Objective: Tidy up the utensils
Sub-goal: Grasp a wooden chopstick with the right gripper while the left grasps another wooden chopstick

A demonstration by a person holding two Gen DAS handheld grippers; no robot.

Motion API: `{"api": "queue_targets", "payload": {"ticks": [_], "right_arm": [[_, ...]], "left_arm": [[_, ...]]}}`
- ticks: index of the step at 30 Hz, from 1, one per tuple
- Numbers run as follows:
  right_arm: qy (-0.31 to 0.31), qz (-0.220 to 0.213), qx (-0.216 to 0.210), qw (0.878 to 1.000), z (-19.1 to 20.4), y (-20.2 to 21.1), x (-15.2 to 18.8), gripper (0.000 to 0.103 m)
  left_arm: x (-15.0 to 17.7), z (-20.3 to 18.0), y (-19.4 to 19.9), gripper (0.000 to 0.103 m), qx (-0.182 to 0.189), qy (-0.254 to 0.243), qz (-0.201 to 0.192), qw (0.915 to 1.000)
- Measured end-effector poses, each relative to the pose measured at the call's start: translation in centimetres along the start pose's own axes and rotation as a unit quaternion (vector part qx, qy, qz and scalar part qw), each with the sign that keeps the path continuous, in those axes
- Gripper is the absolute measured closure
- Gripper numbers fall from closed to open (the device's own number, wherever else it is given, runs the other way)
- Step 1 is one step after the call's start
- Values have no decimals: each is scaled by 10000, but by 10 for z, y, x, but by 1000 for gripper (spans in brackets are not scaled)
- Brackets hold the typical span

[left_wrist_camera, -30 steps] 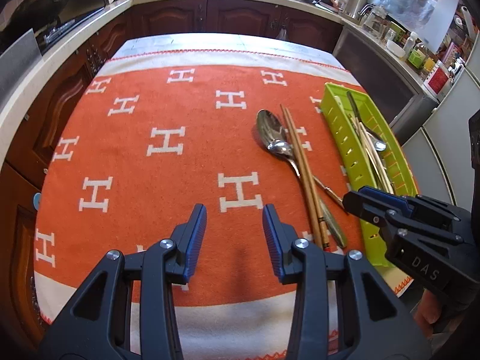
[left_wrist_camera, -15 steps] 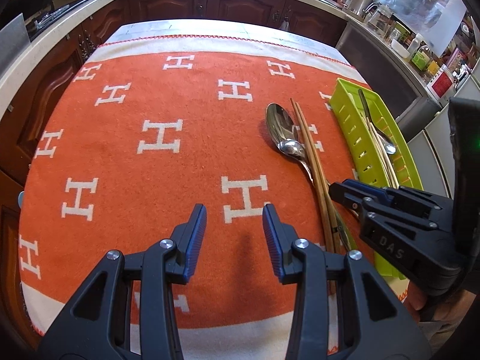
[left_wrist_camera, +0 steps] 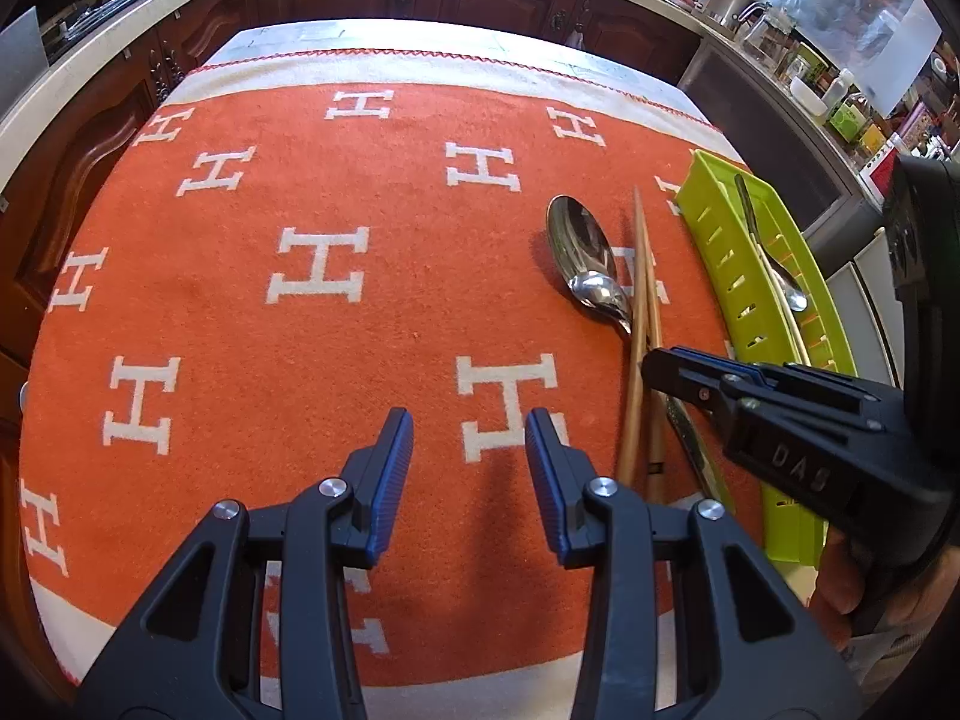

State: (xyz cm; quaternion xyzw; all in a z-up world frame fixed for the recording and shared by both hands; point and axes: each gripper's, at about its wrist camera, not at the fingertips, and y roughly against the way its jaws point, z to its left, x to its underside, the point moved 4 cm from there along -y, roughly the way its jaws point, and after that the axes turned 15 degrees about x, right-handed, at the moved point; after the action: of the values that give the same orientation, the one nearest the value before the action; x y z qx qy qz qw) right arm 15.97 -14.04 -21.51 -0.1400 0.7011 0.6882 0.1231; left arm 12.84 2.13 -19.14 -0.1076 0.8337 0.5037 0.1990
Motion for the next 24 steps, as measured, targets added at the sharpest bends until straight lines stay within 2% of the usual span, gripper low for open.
{"api": "queue_targets", "payload": {"ticks": [6, 12, 17, 24], "right_arm": [[-428, 271, -595, 9969, -11, -8, -5, 94], [-432, 342, -465, 9974, -9, -15, -7, 94], [-580, 307, -569, 9962, -9, -19, -8, 96], [-804, 221, -736, 9938, -20, -6, 0, 97]], "left_arm": [[-3, -6, -4, 68, -10, -63, 13, 10000], [-6, -16, -7, 68, -1, -184, 50, 9998], [-6, -23, -10, 68, -12, -291, 91, 9995], [-9, -38, -15, 68, 153, -454, 141, 9988]]}}
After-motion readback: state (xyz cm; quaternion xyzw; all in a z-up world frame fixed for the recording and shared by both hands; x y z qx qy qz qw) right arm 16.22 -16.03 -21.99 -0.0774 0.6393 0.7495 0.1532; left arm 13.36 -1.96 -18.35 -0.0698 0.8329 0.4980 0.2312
